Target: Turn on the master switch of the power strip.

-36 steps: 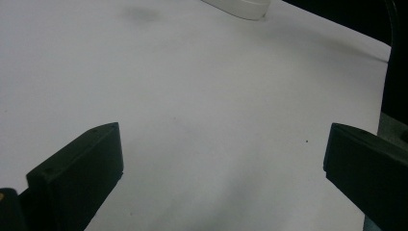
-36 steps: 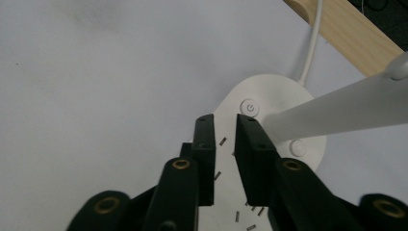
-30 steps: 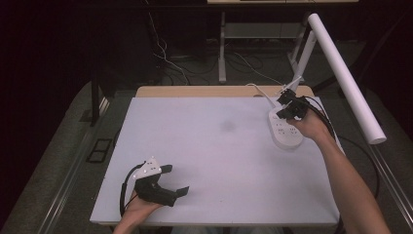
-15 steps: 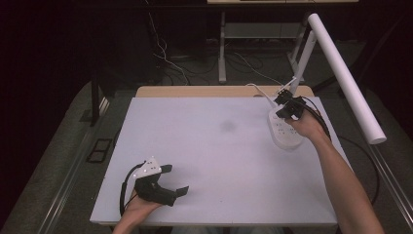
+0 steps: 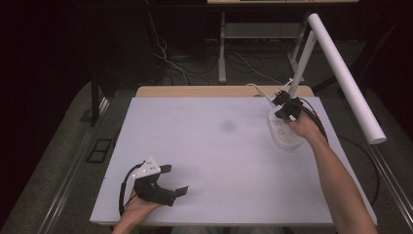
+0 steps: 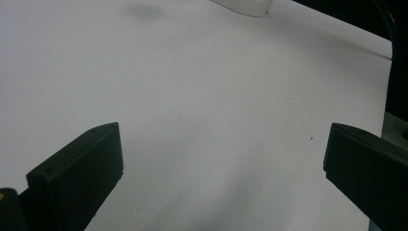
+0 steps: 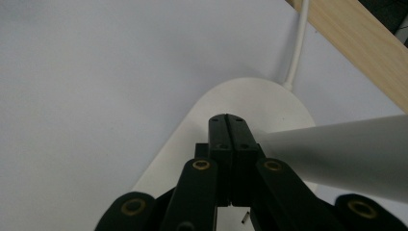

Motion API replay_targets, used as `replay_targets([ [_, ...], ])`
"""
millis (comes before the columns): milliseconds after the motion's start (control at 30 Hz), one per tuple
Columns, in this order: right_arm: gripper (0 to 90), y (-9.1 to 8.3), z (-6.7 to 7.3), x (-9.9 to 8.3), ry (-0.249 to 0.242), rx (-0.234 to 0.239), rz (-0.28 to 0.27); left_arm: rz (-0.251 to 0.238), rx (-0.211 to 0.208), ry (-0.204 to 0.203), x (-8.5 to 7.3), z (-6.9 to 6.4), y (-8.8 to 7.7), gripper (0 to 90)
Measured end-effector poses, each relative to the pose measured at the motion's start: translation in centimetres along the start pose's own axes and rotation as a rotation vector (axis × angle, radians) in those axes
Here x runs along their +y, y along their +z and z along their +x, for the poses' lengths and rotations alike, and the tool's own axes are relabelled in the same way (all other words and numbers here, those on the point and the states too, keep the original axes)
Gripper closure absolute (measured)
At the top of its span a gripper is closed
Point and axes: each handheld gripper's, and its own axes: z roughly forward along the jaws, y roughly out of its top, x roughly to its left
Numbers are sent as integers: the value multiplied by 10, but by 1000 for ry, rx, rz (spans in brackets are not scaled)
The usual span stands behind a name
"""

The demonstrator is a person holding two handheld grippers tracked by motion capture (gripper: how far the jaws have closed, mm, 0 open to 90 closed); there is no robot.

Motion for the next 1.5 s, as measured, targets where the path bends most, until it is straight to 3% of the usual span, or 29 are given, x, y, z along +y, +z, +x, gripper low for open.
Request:
replay_targets([
  [633,896,16,1,3,-13,-12,-1,-3,2,-3,0,0,-1,0],
  [1200,898,19,5,4,-31,-39,-1,-4,2,7,0,-2,-1,0],
  [1500,900,20,1,2,-18,1,-23,-5,8,6,-1,-1,-4,0],
])
